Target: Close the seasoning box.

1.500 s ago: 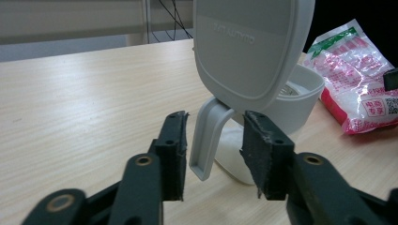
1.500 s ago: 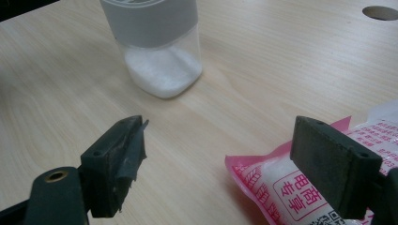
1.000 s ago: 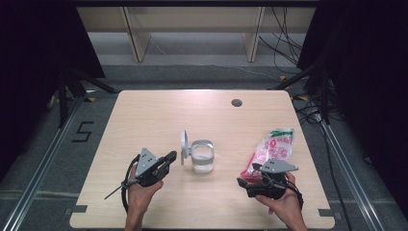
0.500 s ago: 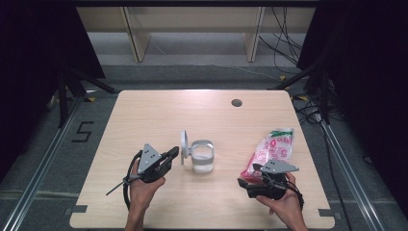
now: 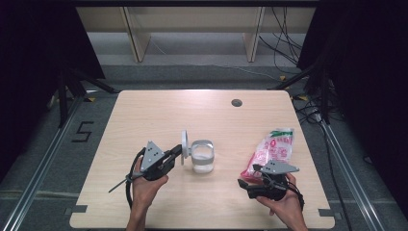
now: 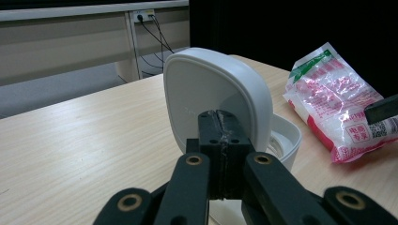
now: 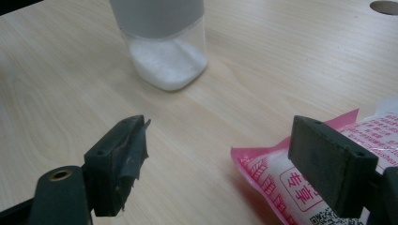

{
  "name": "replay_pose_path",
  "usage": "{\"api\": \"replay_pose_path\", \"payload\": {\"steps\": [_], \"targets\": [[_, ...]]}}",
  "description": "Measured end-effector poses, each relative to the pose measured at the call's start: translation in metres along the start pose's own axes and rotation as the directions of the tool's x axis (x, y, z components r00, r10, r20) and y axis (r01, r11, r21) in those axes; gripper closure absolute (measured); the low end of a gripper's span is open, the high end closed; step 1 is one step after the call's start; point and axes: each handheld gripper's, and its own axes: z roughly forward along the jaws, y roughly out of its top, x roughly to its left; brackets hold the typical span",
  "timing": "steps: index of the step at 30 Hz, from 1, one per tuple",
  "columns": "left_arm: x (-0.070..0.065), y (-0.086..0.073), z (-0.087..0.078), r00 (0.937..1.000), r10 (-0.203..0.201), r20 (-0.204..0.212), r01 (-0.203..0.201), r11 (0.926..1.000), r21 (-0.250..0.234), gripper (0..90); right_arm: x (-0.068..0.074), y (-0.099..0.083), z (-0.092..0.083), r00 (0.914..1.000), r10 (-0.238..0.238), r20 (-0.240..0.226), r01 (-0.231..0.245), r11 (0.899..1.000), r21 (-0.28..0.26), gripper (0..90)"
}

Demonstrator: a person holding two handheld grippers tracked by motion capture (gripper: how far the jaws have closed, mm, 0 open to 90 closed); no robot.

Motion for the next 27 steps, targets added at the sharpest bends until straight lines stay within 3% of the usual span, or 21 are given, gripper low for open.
{"api": "replay_pose_path", "payload": {"steps": [4,5,7,13,14,17,18,27], "targets": [[-0.002,0.002,0.001,1.0,0.0,0.005,0.0,1.0,-0.005,89.1,0.0,0.0,0.0,1.0,0.0,-0.005,0.0,1.0,0.001,20.6],[-0.003,0.002,0.001,1.0,0.005,0.004,-0.005,1.0,-0.008,89.1,0.002,0.0,-0.001,0.9997,0.022,-0.01,-0.022,1.0,0.009,20.6],[-0.004,0.003,0.002,1.0,0.002,0.008,-0.002,1.0,-0.006,89.0,-0.001,0.0,-0.001,0.9997,-0.024,0.007,0.024,1.0,-0.007,20.6],[-0.008,0.006,0.005,0.9997,0.014,0.019,-0.014,0.9999,-0.008,89.1,0.0,0.0,-0.001,0.9998,-0.018,-0.003,0.018,1.0,-0.009,20.6],[-0.009,0.006,0.006,0.9997,0.014,0.022,-0.014,0.9998,-0.013,89.1,0.002,-0.001,-0.002,0.9999,0.014,-0.007,-0.014,1.0,0.007,20.7],[-0.011,0.008,0.007,0.9992,0.026,0.029,-0.026,0.9996,-0.01,89.0,0.0,-0.001,-0.002,1.0,-0.005,0.001,0.005,1.0,0.003,20.7],[-0.013,0.008,0.008,0.9995,0.012,0.03,-0.012,0.9999,-0.01,89.0,0.0,-0.001,-0.002,1.0,-0.006,0.003,0.006,1.0,0.003,20.7],[-0.02,0.009,0.013,0.998,0.037,0.051,-0.036,0.9993,-0.007,87.7,0.001,-0.001,-0.003,1.0,-0.006,0.002,0.006,1.0,0.004,20.8]]}}
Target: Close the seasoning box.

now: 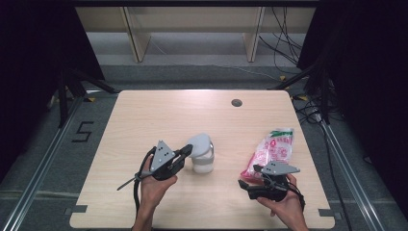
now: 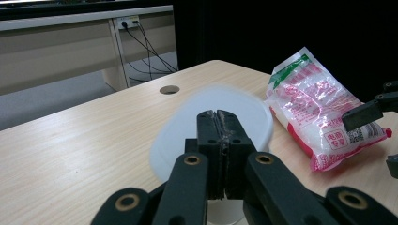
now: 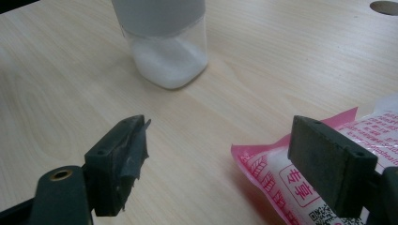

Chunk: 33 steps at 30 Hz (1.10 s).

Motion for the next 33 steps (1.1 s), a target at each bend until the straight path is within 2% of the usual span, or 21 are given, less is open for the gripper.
{"api": "replay_pose_path", "payload": {"steps": [2,5,6,9,10,12,14,18,19,20,22,23,26,28,30,32,33], "targets": [[0.0,0.0,0.0,0.9999,-0.01,0.008,0.01,0.9999,-0.011,86.4,0.0,0.0,0.0,1.0,0.001,0.001,-0.001,1.0,0.001,20.8],[0.0,0.0,-0.002,1.0,-0.004,0.005,0.004,1.0,-0.001,83.2,0.0,0.0,0.0,1.0,0.001,0.001,-0.001,1.0,0.002,20.8],[-0.001,-0.001,-0.002,0.9997,-0.025,0.006,0.025,0.9997,-0.003,81.7,0.0,-0.001,0.0,1.0,0.0,0.0,0.0,1.0,0.002,20.8],[0.0,0.0,-0.004,0.9998,-0.015,0.015,0.015,0.9999,-0.005,77.4,0.001,-0.001,0.0,0.9999,0.012,-0.001,-0.012,1.0,0.002,20.8],[0.0,0.0,-0.004,0.9997,-0.019,0.017,0.019,0.9998,-0.007,75.8,-0.001,-0.001,0.001,0.9999,-0.011,-0.009,0.011,1.0,-0.004,20.8],[0.0,0.0,-0.006,0.9996,-0.017,0.023,0.018,0.9998,-0.013,72.5,0.0,-0.001,0.001,0.9999,-0.006,-0.01,0.006,1.0,-0.005,20.8],[0.0,0.0,-0.008,0.9989,-0.041,0.02,0.042,0.999,-0.014,68.9,0.0,-0.001,0.001,0.9999,-0.005,-0.009,0.005,1.0,-0.004,20.8],[0.001,0.0,-0.011,0.9988,-0.043,0.025,0.043,0.9989,-0.015,62.2,-0.001,-0.001,0.001,0.9998,-0.005,-0.019,0.005,1.0,0.003,20.8],[0.001,-0.001,-0.011,0.9975,-0.063,0.033,0.064,0.9977,-0.022,60.8,0.0,-0.001,0.0,0.9999,0.0,-0.011,0.0,1.0,0.003,20.8],[0.002,0.0,-0.013,0.9983,-0.051,0.029,0.052,0.9986,-0.009,59.4,0.001,-0.002,0.001,0.9996,0.02,-0.019,-0.02,1.0,0.005,20.8],[0.003,-0.001,-0.013,0.9973,-0.06,0.044,0.06,0.9981,-0.01,55.8,0.002,-0.002,0.001,0.9996,0.028,-0.011,-0.028,1.0,0.0,20.8],[0.003,-0.002,-0.013,0.996,-0.077,0.046,0.077,0.997,-0.007,55.4,0.002,-0.002,0.001,0.9995,0.027,-0.017,-0.027,1.0,-0.002,20.8],[0.004,-0.004,-0.014,0.9965,-0.073,0.042,0.073,0.9973,-0.002,50.7,0.0,-0.002,0.0,0.9999,0.0,-0.013,0.0,1.0,-0.001,20.8],[0.004,-0.006,-0.015,0.9964,-0.073,0.043,0.073,0.9973,0.002,48.1,0.0,-0.002,0.0,0.9999,0.005,-0.017,-0.005,1.0,0.002,20.8],[0.002,-0.008,-0.016,0.9943,-0.097,0.045,0.096,0.9953,0.008,45.1,0.001,-0.002,0.0,0.9995,0.022,-0.023,-0.022,1.0,0.003,20.8],[0.003,-0.009,-0.016,0.9956,-0.082,0.046,0.081,0.9966,0.018,42.1,0.001,-0.002,0.0,0.9995,0.021,-0.024,-0.021,1.0,0.002,20.8],[0.004,-0.01,-0.017,0.9959,-0.079,0.044,0.078,0.9967,0.024,40.8,0.002,-0.002,0.0,0.9997,0.025,-0.007,-0.025,1.0,-0.004,20.8]]}}
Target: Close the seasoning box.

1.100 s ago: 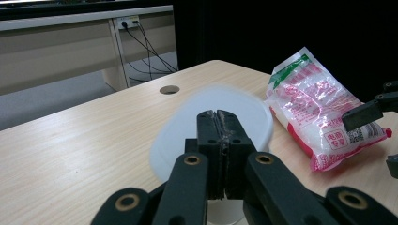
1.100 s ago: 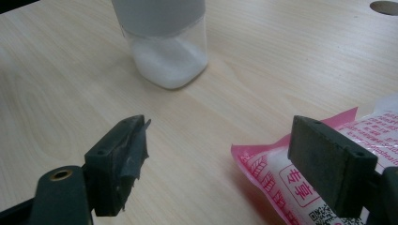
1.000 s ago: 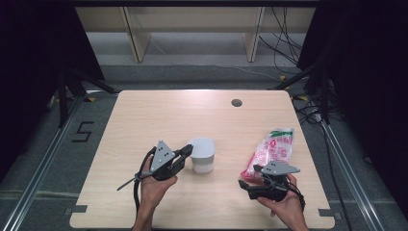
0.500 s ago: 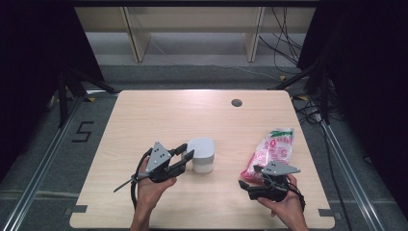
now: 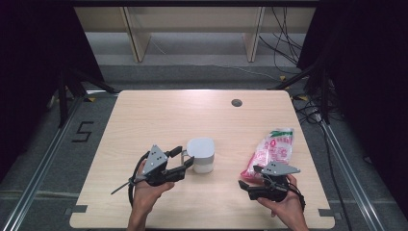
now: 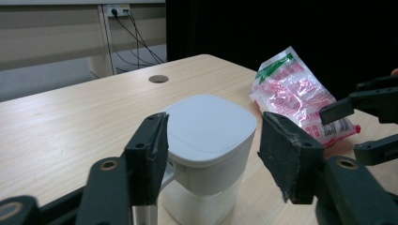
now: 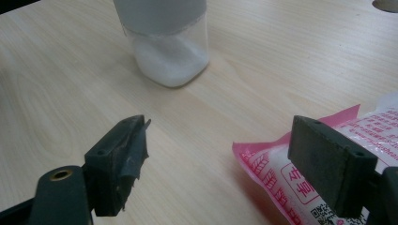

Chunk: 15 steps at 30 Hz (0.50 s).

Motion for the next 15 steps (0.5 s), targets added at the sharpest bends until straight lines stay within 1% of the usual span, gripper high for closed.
{"api": "replay_pose_path", "payload": {"steps": [1,2,3,4,5,6,7,8,9,10,11,13,14,15], "targets": [[0.0,-0.001,0.0,1.0,-0.006,0.003,0.006,1.0,-0.006,39.9,0.0,0.0,0.0,1.0,-0.003,0.0,0.003,1.0,0.005,20.7],[0.001,-0.002,-0.001,1.0,0.0,-0.001,0.0,1.0,0.004,39.5,0.0,0.0,0.0,0.9999,-0.004,-0.015,0.004,1.0,0.006,20.7],[0.0,-0.003,-0.001,1.0,-0.008,-0.004,0.008,1.0,0.006,39.3,0.0,0.0,0.0,1.0,0.0,-0.002,0.0,1.0,0.003,20.7],[-0.001,-0.005,-0.001,0.9996,-0.027,-0.009,0.027,0.9996,0.006,38.7,0.0,0.0,0.0,1.0,-0.002,-0.005,0.002,1.0,0.006,20.7],[0.0,-0.006,-0.002,1.0,-0.009,-0.005,0.009,0.9999,0.012,38.2,0.0,0.0,0.0,1.0,-0.003,-0.009,0.003,1.0,0.01,20.7],[0.0,-0.007,-0.001,0.9998,-0.017,-0.001,0.017,0.9998,0.009,37.7,0.0,0.0,0.001,0.9997,-0.011,-0.02,0.011,1.0,0.003,20.7],[-0.001,-0.008,-0.002,0.9996,-0.027,-0.009,0.027,0.9995,0.018,37.5,0.0,0.0,0.0,0.9999,-0.009,-0.009,0.009,1.0,0.003,20.7],[-0.001,-0.009,-0.002,1.0,-0.01,-0.002,0.01,0.9997,0.024,37.1,-0.002,0.0,0.001,0.9994,-0.025,-0.023,0.025,1.0,0.001,20.7],[0.0,-0.01,-0.002,1.0,-0.002,-0.001,0.002,0.9996,0.028,36.7,-0.002,0.0,0.0,0.9993,-0.037,-0.011,0.037,0.999,-0.001,20.7],[-0.001,-0.012,-0.002,1.0,-0.009,0.005,0.008,0.9997,0.021,36.3,-0.001,0.0,0.0,0.9996,-0.027,-0.012,0.027,1.0,0.007,20.7],[-0.001,-0.013,-0.003,0.9999,-0.014,-0.009,0.015,0.9993,0.033,35.9,-0.001,0.0,0.0,0.9995,-0.028,-0.015,0.028,1.0,0.008,20.6],[-0.002,-0.015,-0.004,0.9994,-0.033,-0.014,0.033,0.9988,0.035,35.3,-0.001,-0.001,0.0,0.9993,-0.031,-0.02,0.031,0.999,0.007,20.6],[-0.003,-0.016,-0.005,0.9992,-0.036,-0.017,0.036,0.9987,0.035,35.2,-0.001,-0.001,0.001,0.9992,-0.029,-0.026,0.029,1.0,0.001,20.6],[-0.003,-0.016,-0.005,0.9992,-0.036,-0.02,0.036,0.9988,0.034,35.1,-0.001,-0.001,0.001,0.9988,-0.033,-0.035,0.033,0.999,0.008,20.6]]}}
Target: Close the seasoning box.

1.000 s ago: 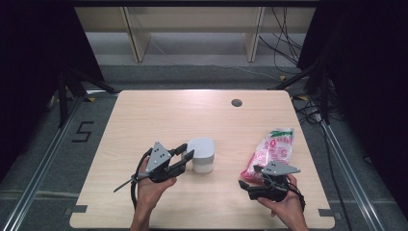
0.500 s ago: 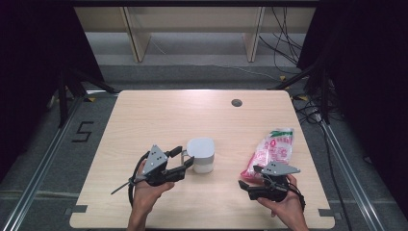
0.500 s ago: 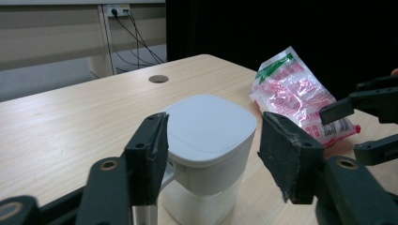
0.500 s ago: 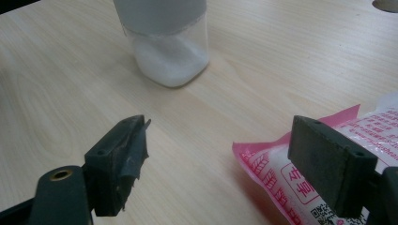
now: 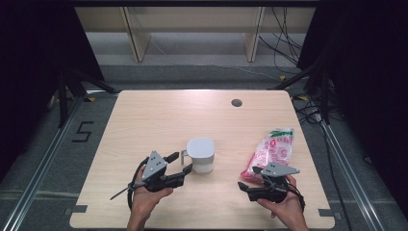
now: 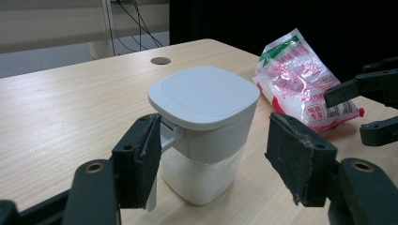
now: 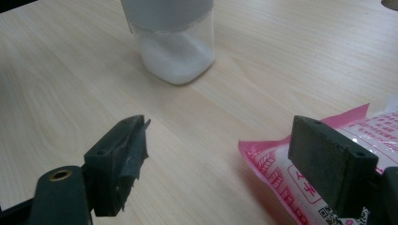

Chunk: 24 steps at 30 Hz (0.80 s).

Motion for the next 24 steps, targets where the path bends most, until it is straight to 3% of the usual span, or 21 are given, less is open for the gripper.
{"api": "replay_pose_path", "payload": {"steps": [1,2,4,6,9,10,12,13,16,17,24], "targets": [[0.001,0.0,0.0,0.9999,0.008,0.01,-0.008,0.9999,-0.007,34.9,0.0,0.0,0.0,1.0,-0.004,-0.007,0.004,1.0,0.004,20.6],[0.0,-0.001,0.0,0.9999,0.009,0.012,-0.009,0.9999,-0.011,34.6,0.0,0.0,-0.001,0.9994,-0.023,0.025,0.023,1.0,-0.007,20.6],[0.0,-0.002,-0.001,0.9998,0.017,0.013,-0.017,0.9998,-0.013,34.0,0.002,0.0,-0.001,0.9998,0.001,0.019,-0.001,1.0,0.002,20.6],[-0.002,-0.004,-0.002,0.9999,0.013,0.002,-0.013,0.9999,-0.002,33.4,0.001,0.0,-0.001,0.9993,-0.028,0.025,0.028,1.0,-0.004,20.6],[-0.004,-0.008,-0.003,0.9999,0.014,0.004,-0.014,0.9999,0.005,32.9,0.002,-0.001,0.0,0.9997,-0.021,-0.009,0.021,1.0,0.012,20.5],[-0.005,-0.009,-0.003,1.0,-0.002,0.0,0.002,1.0,0.007,32.9,0.002,-0.001,0.0,0.9997,-0.02,-0.01,0.021,1.0,0.012,20.4],[-0.006,-0.011,-0.004,0.9998,0.017,0.005,-0.017,0.9998,0.005,32.8,0.005,-0.002,0.0,0.9999,0.01,0.004,-0.01,1.0,0.017,20.4],[-0.007,-0.012,-0.005,1.0,-0.001,-0.003,0.001,1.0,0.006,32.5,0.003,-0.002,0.0,0.9996,-0.023,0.012,0.023,1.0,0.01,20.4],[-0.007,-0.015,-0.007,0.9999,0.01,-0.006,-0.01,0.9999,0.009,32.3,0.006,-0.003,0.0,0.9999,-0.013,0.009,0.013,1.0,0.013,20.2],[-0.008,-0.018,-0.006,0.9999,-0.012,-0.01,0.012,0.9999,0.0,32.1,0.005,-0.003,0.001,0.9995,-0.031,0.0,0.031,0.999,0.012,20.2],[-0.009,-0.023,-0.007,0.9997,-0.019,-0.014,0.019,0.9998,0.01,31.9,0.006,-0.004,-0.001,0.9996,-0.027,0.011,0.026,1.0,0.017,20.1]]}}
